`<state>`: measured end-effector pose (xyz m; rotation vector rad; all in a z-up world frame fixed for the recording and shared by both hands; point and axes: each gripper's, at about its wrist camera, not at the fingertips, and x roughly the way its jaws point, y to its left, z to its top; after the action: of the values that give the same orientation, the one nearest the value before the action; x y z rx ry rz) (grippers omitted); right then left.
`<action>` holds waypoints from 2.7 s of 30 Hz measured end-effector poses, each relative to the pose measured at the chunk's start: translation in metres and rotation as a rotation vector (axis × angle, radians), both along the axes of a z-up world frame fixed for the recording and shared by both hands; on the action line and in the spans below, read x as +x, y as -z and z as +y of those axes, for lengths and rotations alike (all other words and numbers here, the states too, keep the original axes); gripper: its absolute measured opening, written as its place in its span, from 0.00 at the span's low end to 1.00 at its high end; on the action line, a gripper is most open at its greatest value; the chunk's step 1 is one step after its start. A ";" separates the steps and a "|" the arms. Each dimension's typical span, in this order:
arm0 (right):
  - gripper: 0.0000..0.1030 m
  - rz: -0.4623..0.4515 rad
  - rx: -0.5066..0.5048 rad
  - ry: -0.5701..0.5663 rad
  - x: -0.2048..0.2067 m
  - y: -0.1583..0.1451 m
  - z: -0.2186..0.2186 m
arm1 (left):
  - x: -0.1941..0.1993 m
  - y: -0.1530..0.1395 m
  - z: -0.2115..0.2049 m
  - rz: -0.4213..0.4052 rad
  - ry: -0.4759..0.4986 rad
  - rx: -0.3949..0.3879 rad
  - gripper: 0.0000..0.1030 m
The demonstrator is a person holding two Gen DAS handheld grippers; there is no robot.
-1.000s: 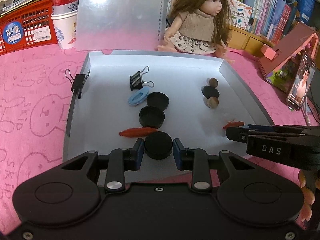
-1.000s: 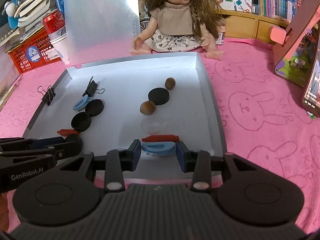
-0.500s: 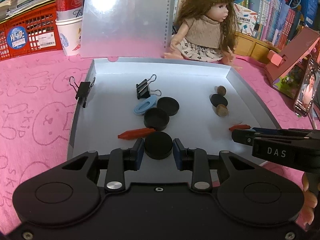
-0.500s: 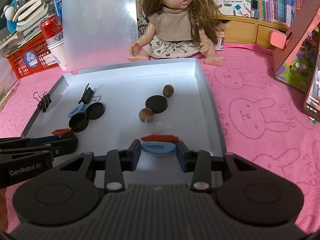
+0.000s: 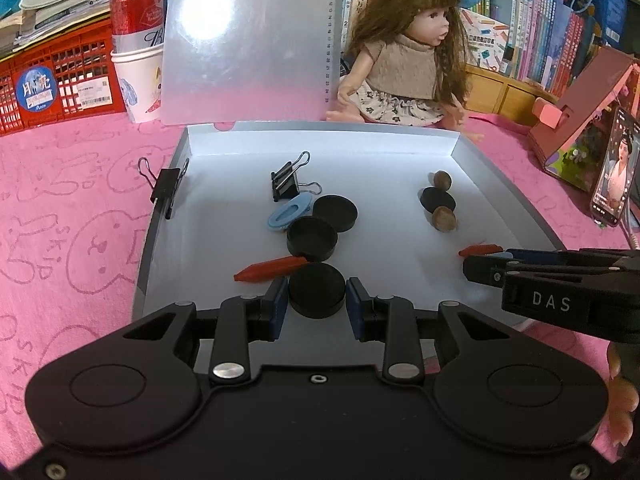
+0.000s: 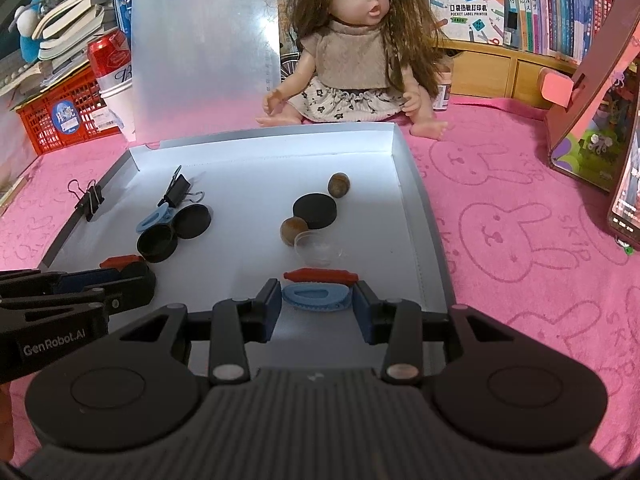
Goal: Organize rigid objects
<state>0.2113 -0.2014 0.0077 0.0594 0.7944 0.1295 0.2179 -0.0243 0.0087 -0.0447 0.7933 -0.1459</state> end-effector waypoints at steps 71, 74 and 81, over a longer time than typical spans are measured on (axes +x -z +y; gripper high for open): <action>0.94 -0.190 -0.040 0.032 -0.056 -0.047 0.002 | -0.066 -0.050 0.013 -0.201 -0.022 0.014 0.81; 0.95 -0.194 -0.036 0.040 -0.057 -0.047 0.001 | -0.067 -0.050 0.015 -0.198 -0.026 0.012 0.81; 0.97 -0.205 -0.038 0.042 -0.061 -0.046 0.000 | -0.072 -0.050 0.017 -0.210 -0.029 0.024 0.81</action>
<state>0.1506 -0.2016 0.0541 0.0261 0.5905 0.0788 0.1464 -0.0071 0.0589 -0.0173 0.5845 -0.1117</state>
